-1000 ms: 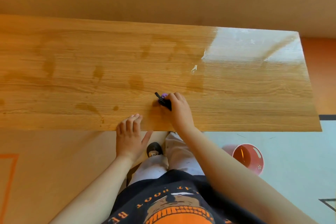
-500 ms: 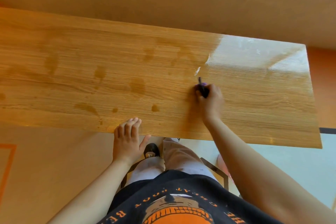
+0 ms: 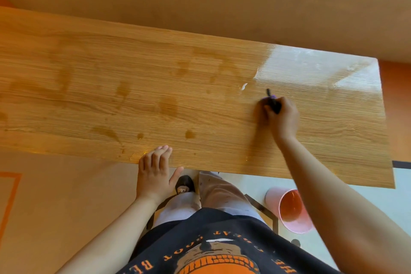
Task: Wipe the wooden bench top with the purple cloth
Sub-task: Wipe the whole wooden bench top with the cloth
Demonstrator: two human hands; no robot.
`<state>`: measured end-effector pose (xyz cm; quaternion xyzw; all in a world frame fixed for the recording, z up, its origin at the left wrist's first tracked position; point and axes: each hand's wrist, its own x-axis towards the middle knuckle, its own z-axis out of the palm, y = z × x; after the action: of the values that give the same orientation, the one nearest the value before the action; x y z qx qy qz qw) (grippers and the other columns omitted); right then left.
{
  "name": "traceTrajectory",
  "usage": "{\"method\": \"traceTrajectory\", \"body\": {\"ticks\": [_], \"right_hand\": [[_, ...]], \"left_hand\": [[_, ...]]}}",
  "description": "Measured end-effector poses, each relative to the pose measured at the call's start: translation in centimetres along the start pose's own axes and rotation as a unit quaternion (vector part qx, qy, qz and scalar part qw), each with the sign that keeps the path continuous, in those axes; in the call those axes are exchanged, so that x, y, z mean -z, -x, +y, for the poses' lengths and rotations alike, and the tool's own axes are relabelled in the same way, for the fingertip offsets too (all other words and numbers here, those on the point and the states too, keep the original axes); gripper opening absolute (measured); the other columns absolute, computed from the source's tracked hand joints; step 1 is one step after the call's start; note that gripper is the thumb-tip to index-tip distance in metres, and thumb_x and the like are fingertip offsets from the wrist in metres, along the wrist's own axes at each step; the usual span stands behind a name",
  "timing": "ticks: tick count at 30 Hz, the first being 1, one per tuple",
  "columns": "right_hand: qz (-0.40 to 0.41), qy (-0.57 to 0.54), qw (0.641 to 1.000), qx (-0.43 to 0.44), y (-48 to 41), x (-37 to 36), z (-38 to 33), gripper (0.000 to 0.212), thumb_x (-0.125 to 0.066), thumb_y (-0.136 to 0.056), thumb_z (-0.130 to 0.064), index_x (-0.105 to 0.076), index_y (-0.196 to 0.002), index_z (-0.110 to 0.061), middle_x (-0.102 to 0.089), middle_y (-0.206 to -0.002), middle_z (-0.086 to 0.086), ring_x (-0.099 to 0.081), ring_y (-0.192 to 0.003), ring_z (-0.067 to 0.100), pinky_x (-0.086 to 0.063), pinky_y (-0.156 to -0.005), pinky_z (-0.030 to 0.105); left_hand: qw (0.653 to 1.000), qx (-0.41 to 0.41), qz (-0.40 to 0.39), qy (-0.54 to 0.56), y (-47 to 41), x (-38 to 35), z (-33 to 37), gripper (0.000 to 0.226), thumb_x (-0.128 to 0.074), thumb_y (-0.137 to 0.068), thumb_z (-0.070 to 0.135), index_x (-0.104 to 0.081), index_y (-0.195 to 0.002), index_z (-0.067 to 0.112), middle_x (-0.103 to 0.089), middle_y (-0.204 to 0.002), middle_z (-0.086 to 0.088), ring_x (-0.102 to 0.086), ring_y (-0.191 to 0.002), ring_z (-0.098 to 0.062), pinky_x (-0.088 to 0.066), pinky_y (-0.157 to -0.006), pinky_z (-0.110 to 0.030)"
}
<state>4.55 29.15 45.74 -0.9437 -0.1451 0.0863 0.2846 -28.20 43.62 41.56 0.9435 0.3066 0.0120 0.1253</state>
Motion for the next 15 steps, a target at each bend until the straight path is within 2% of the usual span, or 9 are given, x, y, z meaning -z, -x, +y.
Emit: {"method": "traceTrajectory", "body": {"ticks": [3,5,8,11,15], "right_hand": [[0.012,0.021,0.997,-0.066,-2.0,1.1,0.6,0.021,-0.065,-0.084,-0.019,-0.060,-0.099,-0.005,-0.060,-0.103,0.015,-0.055,-0.096,0.033,-0.044,-0.081,0.039],[0.023,0.046,0.995,-0.081,-2.0,0.3,-0.7,0.024,-0.063,-0.085,-0.021,-0.060,-0.105,-0.006,-0.060,-0.108,0.014,-0.054,-0.100,0.032,-0.044,-0.084,0.039],[-0.027,0.049,0.998,0.014,-0.3,-2.3,-4.6,0.023,-0.060,-0.087,-0.020,-0.058,-0.105,-0.006,-0.058,-0.110,0.013,-0.052,-0.101,0.030,-0.039,-0.077,0.034],[-0.107,0.053,0.984,0.133,2.2,-5.1,-8.4,0.030,-0.057,-0.090,-0.028,-0.057,-0.111,-0.006,-0.056,-0.110,0.011,-0.050,-0.102,0.027,-0.039,-0.071,0.031],[-0.134,0.044,0.975,0.174,2.8,-6.2,-9.7,0.027,-0.058,-0.091,-0.027,-0.059,-0.107,-0.006,-0.056,-0.104,0.010,-0.052,-0.095,0.028,-0.036,-0.064,0.030]], "left_hand": [[1.000,0.000,0.002,0.000,-0.2,0.0,0.1,0.065,-0.024,-0.096,0.058,-0.046,-0.128,0.005,-0.047,-0.125,-0.011,-0.044,-0.116,-0.031,-0.032,-0.094,-0.042],[1.000,0.005,-0.003,0.001,-0.2,-0.1,0.2,0.065,-0.024,-0.096,0.057,-0.046,-0.128,0.005,-0.047,-0.126,-0.012,-0.044,-0.116,-0.031,-0.031,-0.095,-0.042],[1.000,0.015,-0.017,-0.005,0.1,0.0,0.4,0.066,-0.023,-0.096,0.057,-0.045,-0.129,0.005,-0.048,-0.127,-0.013,-0.044,-0.117,-0.032,-0.031,-0.096,-0.042],[0.999,0.022,-0.039,-0.003,0.2,0.5,0.5,0.066,-0.023,-0.097,0.058,-0.046,-0.129,0.005,-0.050,-0.126,-0.013,-0.044,-0.117,-0.031,-0.032,-0.096,-0.042],[0.998,0.026,-0.055,-0.002,-0.1,1.3,0.7,0.067,-0.022,-0.097,0.058,-0.050,-0.127,0.006,-0.055,-0.124,-0.012,-0.045,-0.117,-0.029,-0.033,-0.096,-0.040]]}}
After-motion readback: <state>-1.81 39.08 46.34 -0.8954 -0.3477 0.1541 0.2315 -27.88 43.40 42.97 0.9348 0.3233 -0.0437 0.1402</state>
